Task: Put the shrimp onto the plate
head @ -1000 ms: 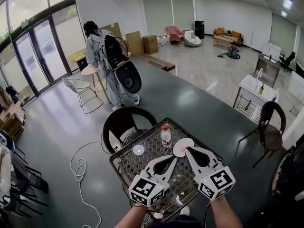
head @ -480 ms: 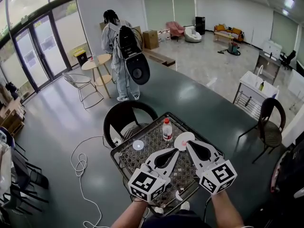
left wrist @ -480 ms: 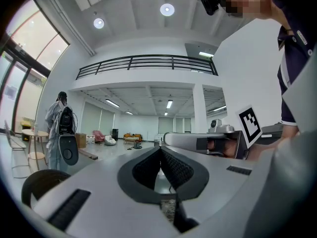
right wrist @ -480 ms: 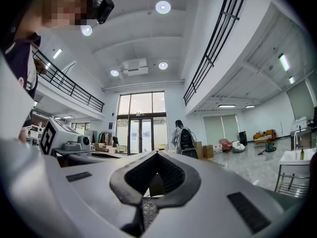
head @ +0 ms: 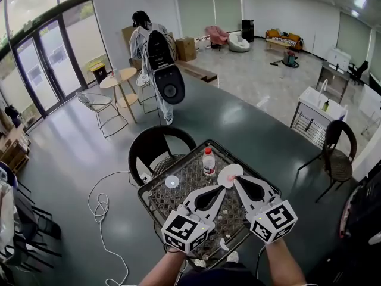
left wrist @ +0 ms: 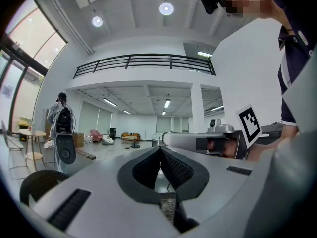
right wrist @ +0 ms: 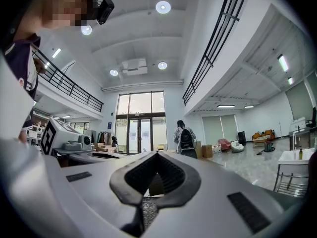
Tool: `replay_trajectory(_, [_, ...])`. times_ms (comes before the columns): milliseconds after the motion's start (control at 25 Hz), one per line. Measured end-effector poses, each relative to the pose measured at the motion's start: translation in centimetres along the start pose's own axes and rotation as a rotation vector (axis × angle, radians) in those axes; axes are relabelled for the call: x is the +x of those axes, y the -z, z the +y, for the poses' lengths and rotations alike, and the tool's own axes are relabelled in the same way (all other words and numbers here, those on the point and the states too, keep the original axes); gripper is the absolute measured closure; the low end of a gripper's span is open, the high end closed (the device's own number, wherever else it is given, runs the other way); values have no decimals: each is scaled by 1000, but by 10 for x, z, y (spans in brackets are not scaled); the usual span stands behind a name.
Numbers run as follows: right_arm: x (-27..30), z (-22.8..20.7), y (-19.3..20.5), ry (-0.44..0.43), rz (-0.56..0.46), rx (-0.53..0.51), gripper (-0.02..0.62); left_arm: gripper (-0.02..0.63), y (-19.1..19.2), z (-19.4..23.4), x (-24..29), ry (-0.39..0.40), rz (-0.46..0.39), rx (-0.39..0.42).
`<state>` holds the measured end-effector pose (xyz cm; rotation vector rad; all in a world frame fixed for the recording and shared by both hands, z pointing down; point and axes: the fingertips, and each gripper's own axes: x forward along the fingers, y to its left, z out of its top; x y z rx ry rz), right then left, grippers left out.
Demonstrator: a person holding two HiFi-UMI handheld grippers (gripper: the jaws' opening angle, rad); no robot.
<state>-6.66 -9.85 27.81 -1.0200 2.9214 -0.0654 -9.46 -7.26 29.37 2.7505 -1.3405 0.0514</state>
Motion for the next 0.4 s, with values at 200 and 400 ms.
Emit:
replay_trajectory(200, [-5,-6,5,19,6,6,589,597,3,-4,4,9,-3,0])
replay_trajectory(400, [-6,-6,3,15,-4,-4,591,597,5,-5,5,15,2,-6])
